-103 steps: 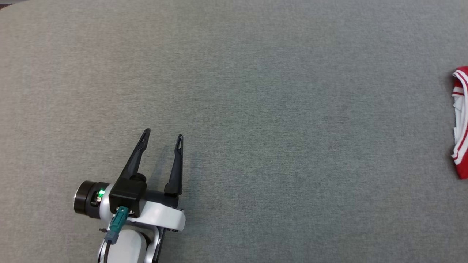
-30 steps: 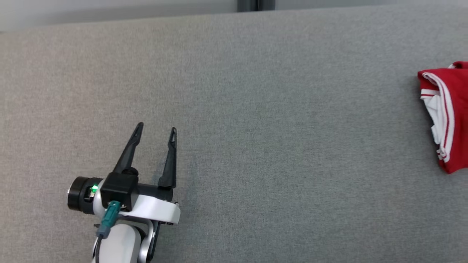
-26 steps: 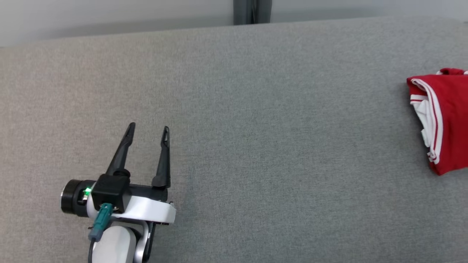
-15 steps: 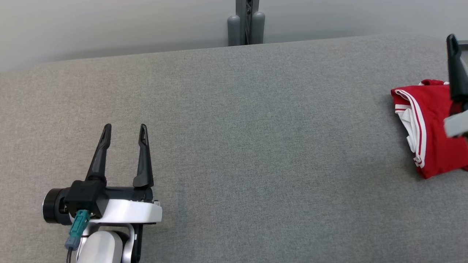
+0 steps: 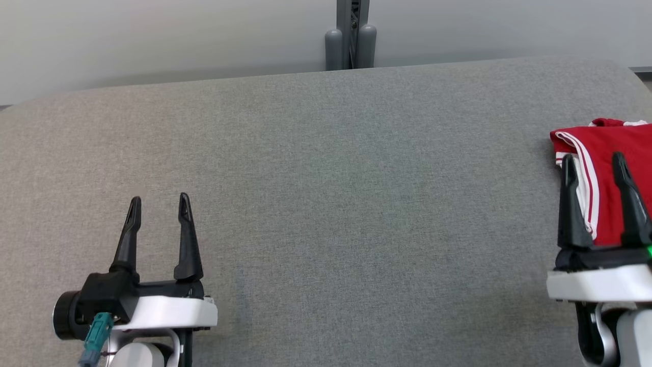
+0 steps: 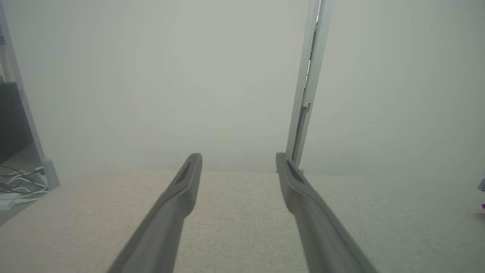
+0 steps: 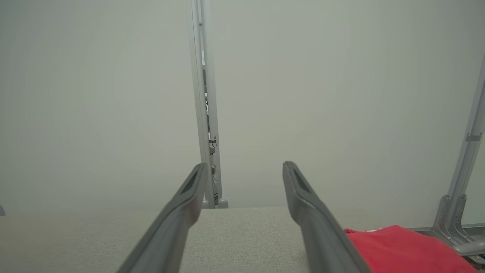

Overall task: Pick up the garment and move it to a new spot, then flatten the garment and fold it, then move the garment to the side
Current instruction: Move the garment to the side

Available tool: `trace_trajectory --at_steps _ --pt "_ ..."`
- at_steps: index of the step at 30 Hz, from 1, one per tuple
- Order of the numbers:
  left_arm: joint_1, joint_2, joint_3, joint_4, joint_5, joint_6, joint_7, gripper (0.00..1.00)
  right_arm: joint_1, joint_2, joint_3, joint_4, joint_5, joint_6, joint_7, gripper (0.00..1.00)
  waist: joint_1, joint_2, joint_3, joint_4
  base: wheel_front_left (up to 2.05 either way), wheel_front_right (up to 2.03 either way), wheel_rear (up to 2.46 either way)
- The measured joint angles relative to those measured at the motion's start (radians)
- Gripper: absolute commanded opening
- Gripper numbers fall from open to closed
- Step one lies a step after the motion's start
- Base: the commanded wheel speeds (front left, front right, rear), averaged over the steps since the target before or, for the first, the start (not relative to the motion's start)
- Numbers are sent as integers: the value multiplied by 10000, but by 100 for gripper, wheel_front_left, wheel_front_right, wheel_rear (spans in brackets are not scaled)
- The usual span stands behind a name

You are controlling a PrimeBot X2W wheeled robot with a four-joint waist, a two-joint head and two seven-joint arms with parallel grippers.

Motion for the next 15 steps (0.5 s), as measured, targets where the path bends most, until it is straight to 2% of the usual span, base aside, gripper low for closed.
trace_trajectory --at_steps 6,15 --pt "291 -2 297 13 -311 -213 0 100 1088 180 -245 -644 -186 0 -2 100 0 0 -70 117 0 0 0" --pt "544 -4 652 127 -616 -451 0 100 1542 199 -35 -639 -50 0 -2 100 0 0 -118 176 0 0 0"
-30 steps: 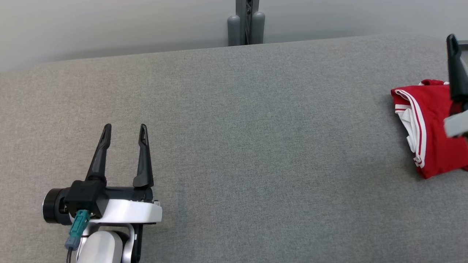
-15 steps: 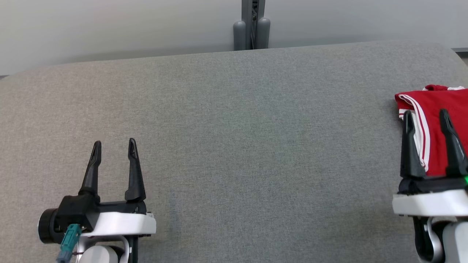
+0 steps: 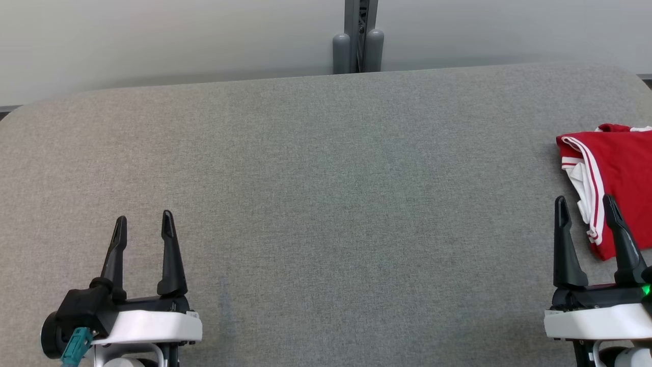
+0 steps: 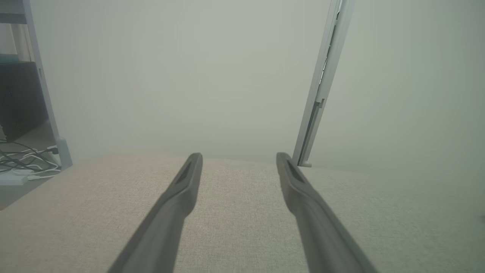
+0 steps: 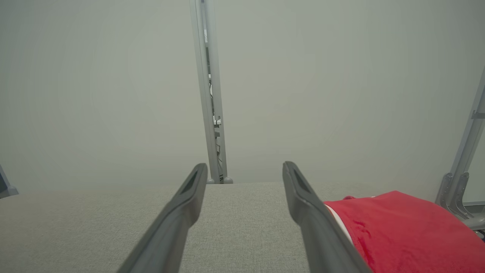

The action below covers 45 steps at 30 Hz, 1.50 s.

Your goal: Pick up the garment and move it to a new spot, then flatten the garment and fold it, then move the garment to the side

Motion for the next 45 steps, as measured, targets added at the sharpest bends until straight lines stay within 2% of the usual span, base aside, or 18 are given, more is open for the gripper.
trace_trajectory --at_steps 18,34,45 --pt "17 2 -52 -96 65 -111 0 100 -1 0 82 54 -17 0 0 100 0 0 -25 98 0 0 0" --pt "25 2 -111 121 -201 -585 0 100 -42 2 27 155 -38 0 0 100 0 0 -21 68 0 0 0" --pt "25 2 -128 146 -203 -639 0 100 -54 2 17 155 -36 0 0 100 0 -1 -55 74 0 0 0"
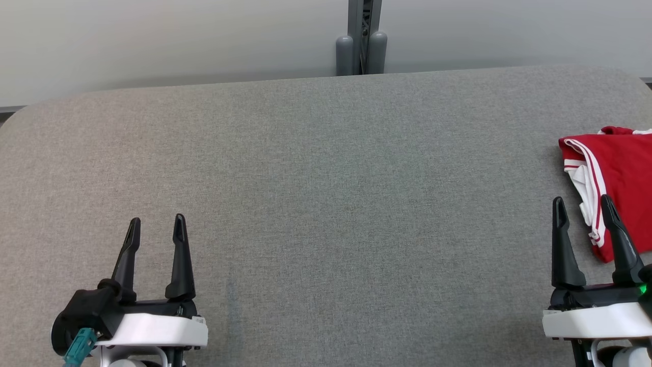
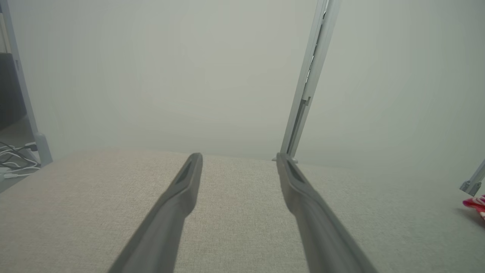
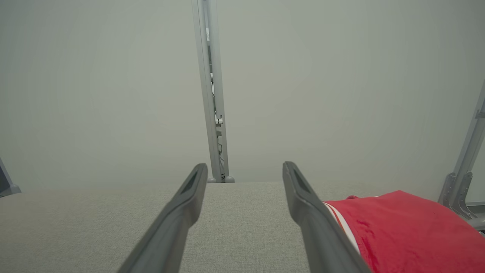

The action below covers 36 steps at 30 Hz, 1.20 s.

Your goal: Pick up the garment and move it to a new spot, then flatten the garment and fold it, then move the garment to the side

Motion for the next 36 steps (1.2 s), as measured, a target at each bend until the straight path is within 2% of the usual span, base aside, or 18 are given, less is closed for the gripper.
trace_trajectory --at_steps 3,4,10,36 --pt "0 0 2 -2 -15 -21 0 100 -1 0 0 2 0 0 0 100 0 0 3 -1 0 0 0" --pt "0 0 -6 -2 -15 -58 0 0 -3 0 0 2 0 0 0 0 0 0 10 2 0 0 0" --pt "212 -84 -75 468 -150 -54 67 0 270 157 107 451 151 0 48 0 0 0 -6 5 0 0 0" --pt "230 111 -21 493 -4637 -322 963 0 393 -257 316 696 5214 -2 798 0 0 0 -270 62 0 0 0"
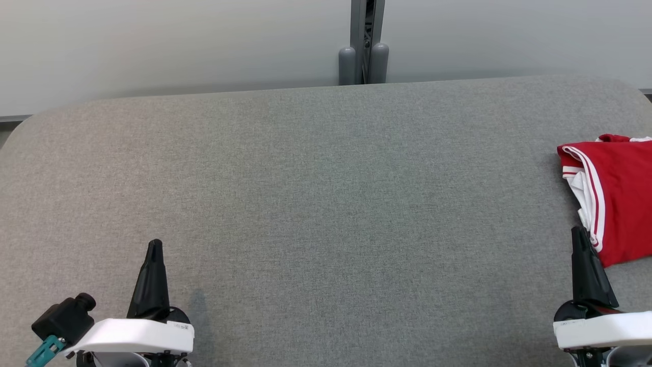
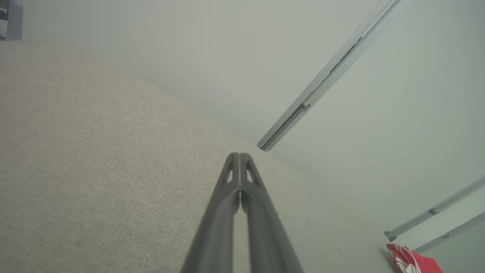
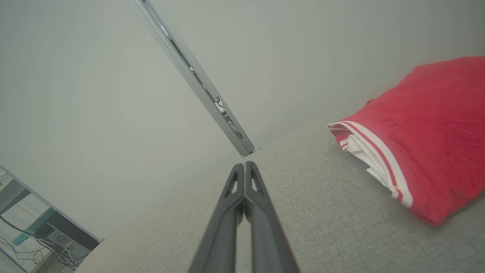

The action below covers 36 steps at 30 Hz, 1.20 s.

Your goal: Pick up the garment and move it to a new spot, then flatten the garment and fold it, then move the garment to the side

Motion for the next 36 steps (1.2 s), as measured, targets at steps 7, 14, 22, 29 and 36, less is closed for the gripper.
trace_trajectory --at_steps 7,14,22,29,36 --pt "0 63 19 8 -970 -88 203 0 23 -109 54 44 1133 0 174 0 0 0 -70 15 0 0 0" --pt "0 130 40 13 -1918 -171 397 0 34 -222 100 71 2194 0 341 0 0 0 -140 31 0 0 0" --pt "0 174 61 19 -2872 -249 585 0 69 -341 151 107 3325 0 483 0 0 0 -221 48 0 0 0" --pt "0 201 94 25 -3697 -307 757 0 107 -431 203 136 4238 0 585 0 0 0 -291 64 0 0 0" --pt "0 238 117 29 -4428 -360 907 0 139 -537 261 178 5116 0 729 0 0 0 -361 79 0 0 0"
